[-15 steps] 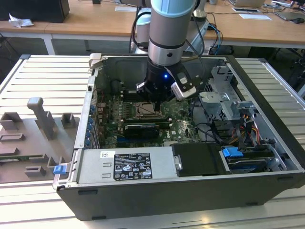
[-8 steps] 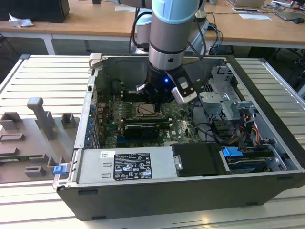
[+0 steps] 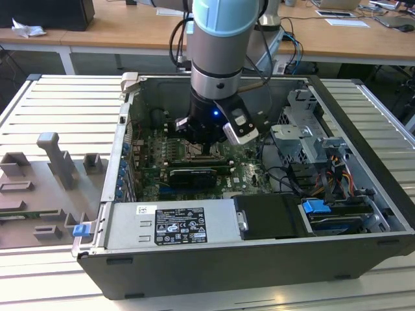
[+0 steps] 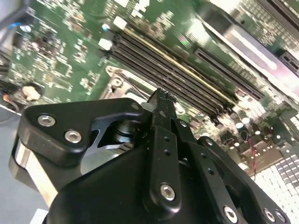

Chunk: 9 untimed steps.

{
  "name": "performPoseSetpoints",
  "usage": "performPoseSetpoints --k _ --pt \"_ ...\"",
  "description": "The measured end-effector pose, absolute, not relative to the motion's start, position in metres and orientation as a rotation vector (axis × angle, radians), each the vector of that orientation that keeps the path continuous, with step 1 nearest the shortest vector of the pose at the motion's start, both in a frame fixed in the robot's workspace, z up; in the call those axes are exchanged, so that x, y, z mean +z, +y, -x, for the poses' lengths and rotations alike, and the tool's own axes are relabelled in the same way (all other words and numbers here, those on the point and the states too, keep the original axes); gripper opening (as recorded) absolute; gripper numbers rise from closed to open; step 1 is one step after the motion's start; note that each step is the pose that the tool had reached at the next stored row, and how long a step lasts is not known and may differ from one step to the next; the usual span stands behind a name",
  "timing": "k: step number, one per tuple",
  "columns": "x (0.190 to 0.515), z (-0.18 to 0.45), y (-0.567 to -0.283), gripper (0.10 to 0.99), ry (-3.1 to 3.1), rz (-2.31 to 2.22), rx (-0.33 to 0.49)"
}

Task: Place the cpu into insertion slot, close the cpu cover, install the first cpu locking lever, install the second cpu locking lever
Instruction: 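Install the second cpu locking lever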

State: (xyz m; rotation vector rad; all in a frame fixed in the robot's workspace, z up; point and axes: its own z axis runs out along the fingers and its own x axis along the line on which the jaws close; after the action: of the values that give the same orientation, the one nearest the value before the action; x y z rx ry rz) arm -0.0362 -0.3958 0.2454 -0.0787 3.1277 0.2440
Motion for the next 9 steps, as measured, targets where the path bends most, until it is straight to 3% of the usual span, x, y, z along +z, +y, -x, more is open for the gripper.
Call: performPoseSetpoints --k 9 --pt "0.2436 0.0443 -0.3958 0.106 3.127 0.079 0.25"
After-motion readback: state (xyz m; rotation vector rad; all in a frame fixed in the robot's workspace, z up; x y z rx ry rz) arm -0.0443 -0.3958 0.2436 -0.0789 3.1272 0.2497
